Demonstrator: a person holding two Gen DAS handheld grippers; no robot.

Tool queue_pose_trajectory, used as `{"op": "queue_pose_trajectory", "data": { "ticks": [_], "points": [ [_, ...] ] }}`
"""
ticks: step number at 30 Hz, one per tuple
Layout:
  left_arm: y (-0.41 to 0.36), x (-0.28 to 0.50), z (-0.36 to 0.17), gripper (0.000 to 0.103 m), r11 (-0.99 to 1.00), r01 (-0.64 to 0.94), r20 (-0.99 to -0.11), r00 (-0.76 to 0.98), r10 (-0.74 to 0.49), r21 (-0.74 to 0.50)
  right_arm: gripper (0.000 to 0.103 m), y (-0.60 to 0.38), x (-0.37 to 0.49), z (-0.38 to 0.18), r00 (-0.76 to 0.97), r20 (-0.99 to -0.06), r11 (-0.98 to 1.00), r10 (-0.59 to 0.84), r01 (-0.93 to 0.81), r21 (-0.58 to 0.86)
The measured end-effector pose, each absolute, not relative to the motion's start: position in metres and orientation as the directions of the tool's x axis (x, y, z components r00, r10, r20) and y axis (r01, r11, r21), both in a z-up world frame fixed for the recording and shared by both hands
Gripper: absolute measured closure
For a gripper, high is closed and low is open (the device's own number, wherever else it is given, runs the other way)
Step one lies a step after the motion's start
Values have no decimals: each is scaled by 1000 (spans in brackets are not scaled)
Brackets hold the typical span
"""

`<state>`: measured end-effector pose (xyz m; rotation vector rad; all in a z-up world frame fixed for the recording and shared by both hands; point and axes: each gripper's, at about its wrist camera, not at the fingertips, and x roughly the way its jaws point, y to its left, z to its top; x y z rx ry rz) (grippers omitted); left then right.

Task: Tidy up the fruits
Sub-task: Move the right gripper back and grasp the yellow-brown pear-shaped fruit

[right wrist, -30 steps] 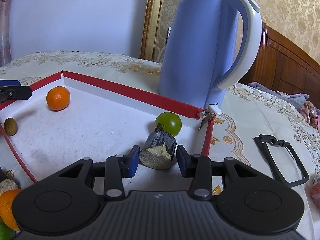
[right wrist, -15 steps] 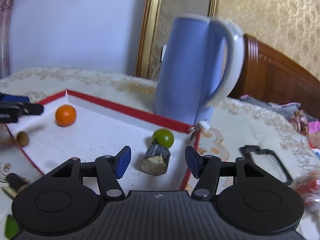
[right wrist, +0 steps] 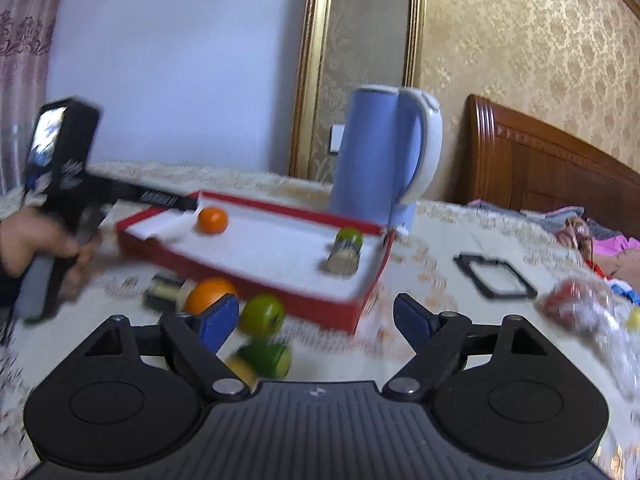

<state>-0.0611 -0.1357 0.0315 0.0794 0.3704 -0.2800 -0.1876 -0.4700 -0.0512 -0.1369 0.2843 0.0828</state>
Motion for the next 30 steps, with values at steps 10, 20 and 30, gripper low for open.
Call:
{"op": "queue_pose_trajectory", "data": {
  "ticks": [10, 20, 30],
  "points": [
    [-133, -64, 33, 7, 963, 268, -333, 911, -242, 33, 18, -445, -203, -80, 916, -380, 986, 127, -157, -48],
    [-132, -64, 35, 5, 960, 278, -336, 906, -257, 16, 26, -433, -186, -83, 897, -429, 989, 110, -143, -44],
    [-132, -66, 36, 5, 958, 286, -334, 905, -265, 16, 48, -429, -172, -86, 875, -468, 987, 124, -159, -35]
  ]
}}
